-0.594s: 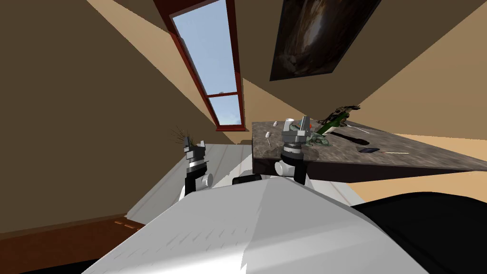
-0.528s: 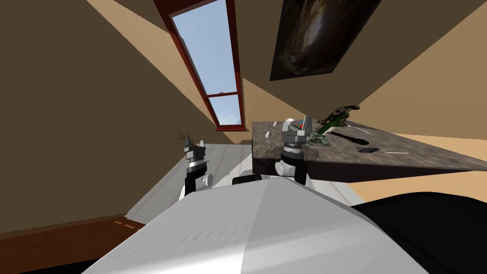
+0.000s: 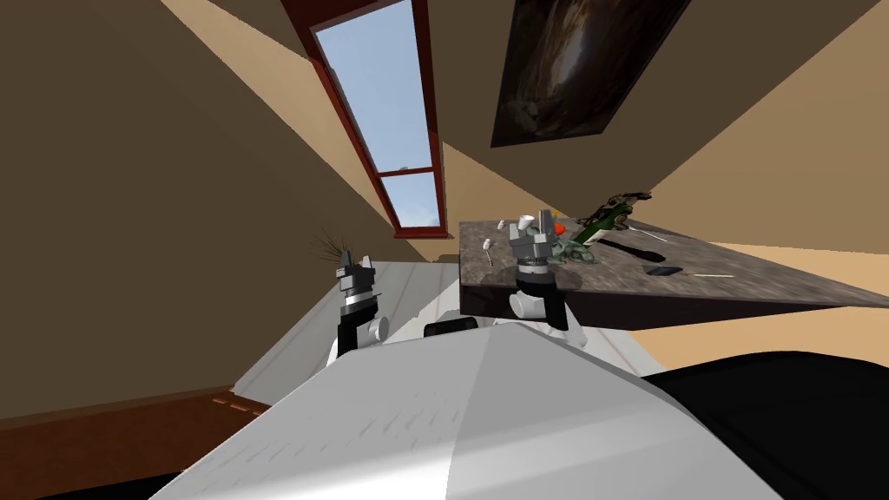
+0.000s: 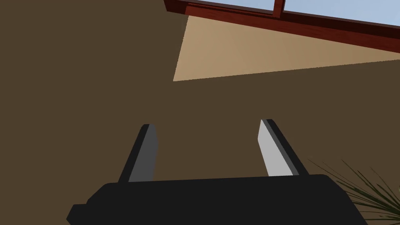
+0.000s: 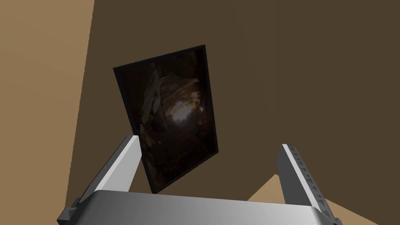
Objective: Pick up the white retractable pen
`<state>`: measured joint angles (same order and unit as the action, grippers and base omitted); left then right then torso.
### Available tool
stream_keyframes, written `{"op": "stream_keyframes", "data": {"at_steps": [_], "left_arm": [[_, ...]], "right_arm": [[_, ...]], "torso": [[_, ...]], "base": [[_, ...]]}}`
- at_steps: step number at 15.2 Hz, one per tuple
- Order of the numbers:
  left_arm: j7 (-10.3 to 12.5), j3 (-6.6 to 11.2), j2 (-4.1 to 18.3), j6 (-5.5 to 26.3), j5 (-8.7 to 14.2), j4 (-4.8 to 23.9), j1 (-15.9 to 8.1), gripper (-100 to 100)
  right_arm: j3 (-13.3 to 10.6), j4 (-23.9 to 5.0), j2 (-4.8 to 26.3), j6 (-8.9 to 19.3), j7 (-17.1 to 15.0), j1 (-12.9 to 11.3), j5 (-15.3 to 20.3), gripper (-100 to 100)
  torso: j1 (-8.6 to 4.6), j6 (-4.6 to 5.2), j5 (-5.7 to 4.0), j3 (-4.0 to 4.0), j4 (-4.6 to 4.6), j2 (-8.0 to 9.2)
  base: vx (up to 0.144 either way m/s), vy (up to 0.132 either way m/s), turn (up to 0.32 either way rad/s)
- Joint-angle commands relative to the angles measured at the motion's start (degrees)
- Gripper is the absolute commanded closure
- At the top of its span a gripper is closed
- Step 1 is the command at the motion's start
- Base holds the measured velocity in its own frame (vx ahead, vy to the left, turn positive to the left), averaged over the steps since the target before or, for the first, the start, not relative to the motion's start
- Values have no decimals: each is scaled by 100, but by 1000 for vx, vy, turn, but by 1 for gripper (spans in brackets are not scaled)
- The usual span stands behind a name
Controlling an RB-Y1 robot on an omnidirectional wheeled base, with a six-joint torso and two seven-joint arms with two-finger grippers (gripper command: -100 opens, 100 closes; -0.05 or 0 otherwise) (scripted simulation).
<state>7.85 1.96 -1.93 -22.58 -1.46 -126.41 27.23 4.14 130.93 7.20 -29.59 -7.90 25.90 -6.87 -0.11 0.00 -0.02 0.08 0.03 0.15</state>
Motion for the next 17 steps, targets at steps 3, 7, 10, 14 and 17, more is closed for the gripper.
{"op": "stream_keyframes", "data": {"at_steps": [3, 7, 10, 14, 17], "left_arm": [[0, 0, 0, 0, 0, 0, 0, 0], [0, 0, 0, 0, 0, 0, 0, 0], [0, 0, 0, 0, 0, 0, 0, 0], [0, 0, 0, 0, 0, 0, 0, 0], [0, 0, 0, 0, 0, 0, 0, 0]], "right_arm": [[148, -100, 278, 419, -329, -116, -21, -100], [337, -229, 555, 888, -738, -264, -58, -100], [441, -307, 686, 1238, -964, -346, -84, -100], [549, -394, 812, 1586, -1203, -433, -113, -100], [661, -491, 934, 1926, -1451, -525, -148, -100]], "torso": [[0, 0, 0, -2, -1, -3], [2, 0, 0, -4, -1, -6], [3, -1, 1, -4, -2, -7], [4, 0, 1, -5, -2, -9], [5, 0, 1, -6, -2, -11]], "base": [[-25, -17, 8], [-21, -14, 10], [-21, -12, 18], [-14, -10, 14], [-12, -6, 18]]}}
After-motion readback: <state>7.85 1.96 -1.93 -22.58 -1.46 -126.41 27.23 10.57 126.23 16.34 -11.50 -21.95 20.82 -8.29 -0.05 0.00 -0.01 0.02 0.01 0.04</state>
